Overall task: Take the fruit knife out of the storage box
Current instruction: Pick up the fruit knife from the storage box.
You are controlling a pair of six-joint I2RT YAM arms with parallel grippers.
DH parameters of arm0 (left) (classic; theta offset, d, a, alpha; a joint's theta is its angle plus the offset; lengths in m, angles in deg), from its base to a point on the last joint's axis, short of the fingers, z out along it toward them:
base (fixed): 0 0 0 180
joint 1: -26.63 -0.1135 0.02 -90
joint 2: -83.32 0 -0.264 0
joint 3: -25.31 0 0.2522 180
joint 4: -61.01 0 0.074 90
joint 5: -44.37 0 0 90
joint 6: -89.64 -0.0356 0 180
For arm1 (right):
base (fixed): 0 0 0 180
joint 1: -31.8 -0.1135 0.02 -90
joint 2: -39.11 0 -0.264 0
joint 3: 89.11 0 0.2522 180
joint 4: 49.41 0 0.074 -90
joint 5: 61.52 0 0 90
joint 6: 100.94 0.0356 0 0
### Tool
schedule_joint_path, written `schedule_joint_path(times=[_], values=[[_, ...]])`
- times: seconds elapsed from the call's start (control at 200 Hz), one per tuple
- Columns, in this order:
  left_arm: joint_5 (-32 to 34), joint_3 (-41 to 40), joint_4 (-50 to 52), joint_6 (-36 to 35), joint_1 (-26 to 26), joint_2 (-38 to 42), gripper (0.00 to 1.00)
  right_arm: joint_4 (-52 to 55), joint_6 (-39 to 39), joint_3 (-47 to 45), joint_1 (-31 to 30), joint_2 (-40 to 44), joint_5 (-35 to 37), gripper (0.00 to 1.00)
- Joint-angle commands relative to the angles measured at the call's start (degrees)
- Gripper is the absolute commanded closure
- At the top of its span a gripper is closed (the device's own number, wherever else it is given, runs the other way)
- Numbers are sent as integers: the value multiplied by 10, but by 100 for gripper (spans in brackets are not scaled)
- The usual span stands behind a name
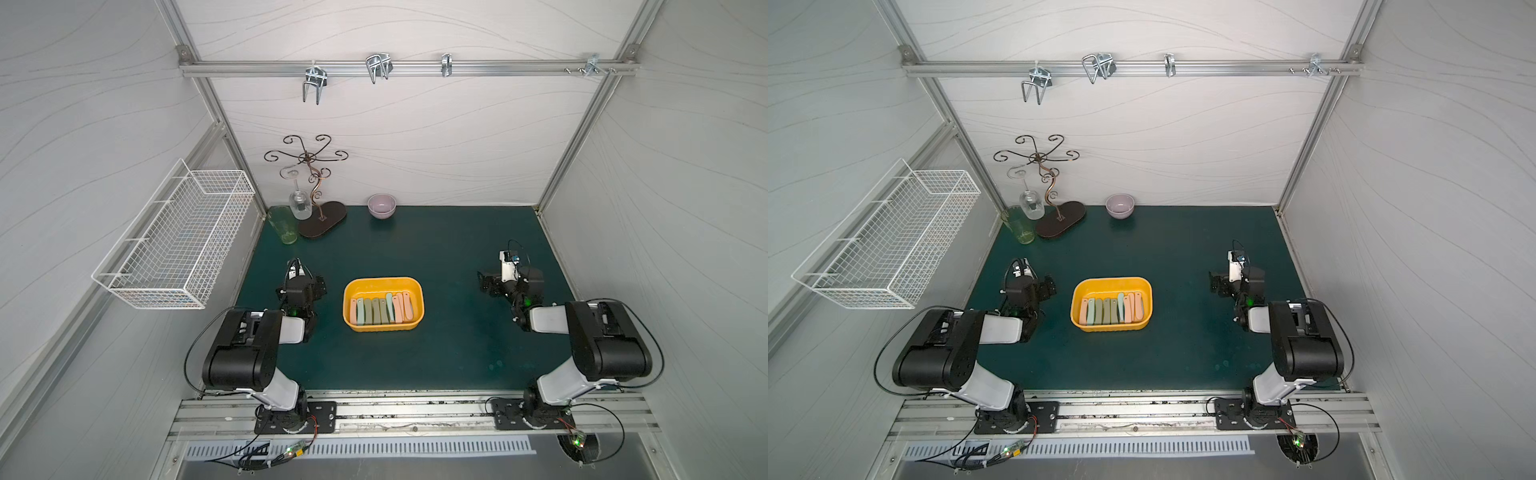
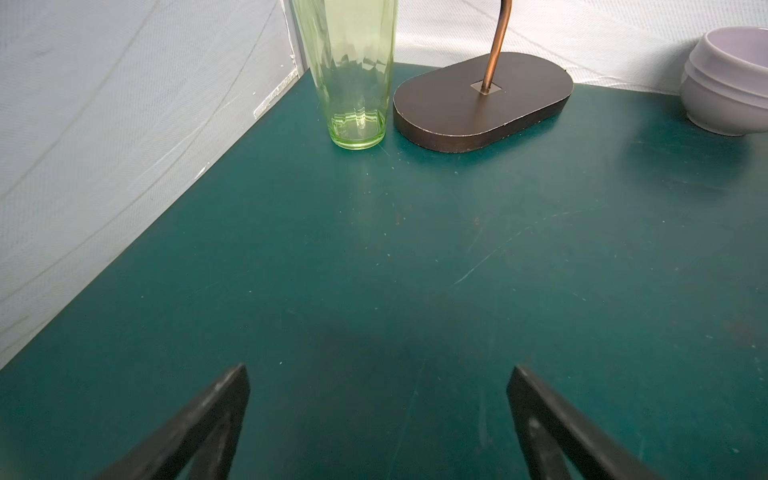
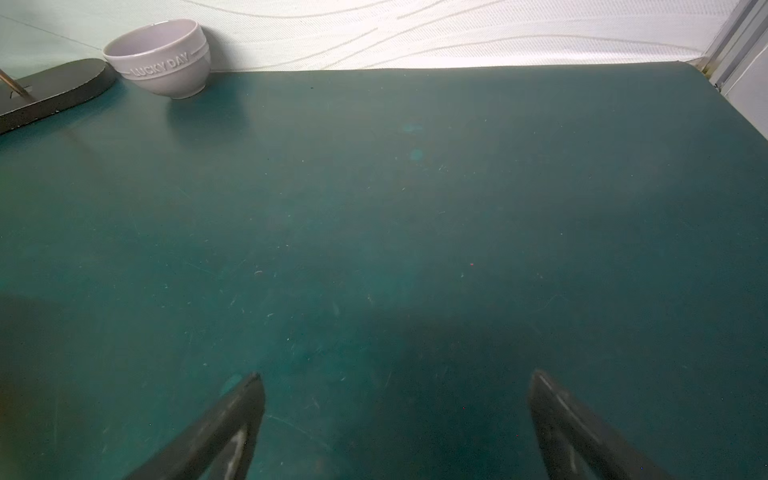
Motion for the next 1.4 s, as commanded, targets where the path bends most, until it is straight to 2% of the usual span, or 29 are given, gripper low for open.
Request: schedule_joint_path(times=[0.0,1.391], values=[[7,20,-38,-4,2,-6,0,-11,-3,8,2,-6,-4,1],[3,16,-43,-6,3,-2,1,-25,2,-2,6,2,-4,1]])
